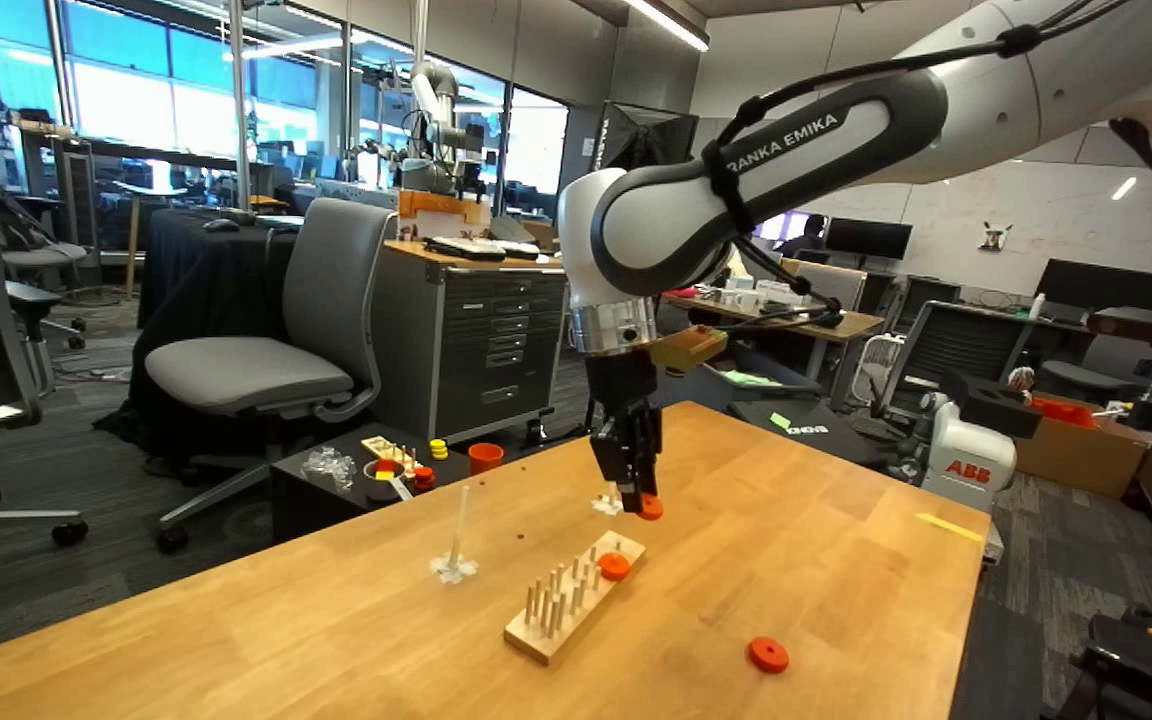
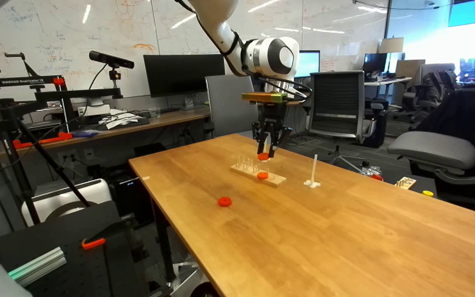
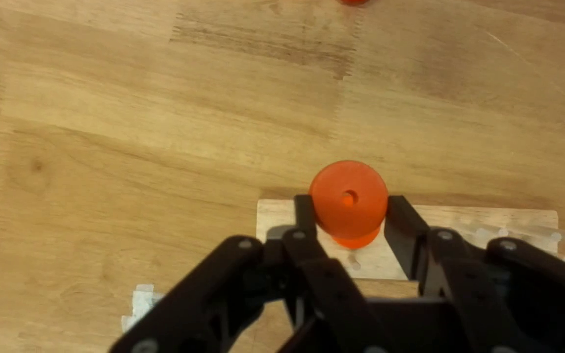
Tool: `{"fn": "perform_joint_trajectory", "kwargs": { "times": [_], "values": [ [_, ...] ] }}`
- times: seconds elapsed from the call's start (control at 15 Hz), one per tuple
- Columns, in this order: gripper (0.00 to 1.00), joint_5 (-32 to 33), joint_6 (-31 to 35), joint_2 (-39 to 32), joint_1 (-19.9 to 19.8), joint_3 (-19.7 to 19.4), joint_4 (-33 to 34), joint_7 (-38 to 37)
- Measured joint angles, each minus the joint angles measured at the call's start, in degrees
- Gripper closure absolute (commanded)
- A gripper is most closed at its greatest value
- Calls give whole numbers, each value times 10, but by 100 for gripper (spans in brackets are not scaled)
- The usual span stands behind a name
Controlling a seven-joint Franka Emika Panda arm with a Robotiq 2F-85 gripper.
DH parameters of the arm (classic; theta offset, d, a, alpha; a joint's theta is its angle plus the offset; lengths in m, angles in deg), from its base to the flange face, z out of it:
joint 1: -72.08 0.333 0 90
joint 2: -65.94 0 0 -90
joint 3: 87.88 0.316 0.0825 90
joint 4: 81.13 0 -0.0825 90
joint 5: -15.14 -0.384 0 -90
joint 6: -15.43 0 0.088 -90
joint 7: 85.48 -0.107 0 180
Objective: Pick up two orange small objects from the table and put them on top of each other on the wooden holder.
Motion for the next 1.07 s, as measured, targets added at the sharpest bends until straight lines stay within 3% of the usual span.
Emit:
{"fn": "perform_joint_trajectory", "kwargs": {
  "times": [1.07],
  "values": [
    [84, 0, -30, -104, 20, -8, 122, -47]
  ]
}}
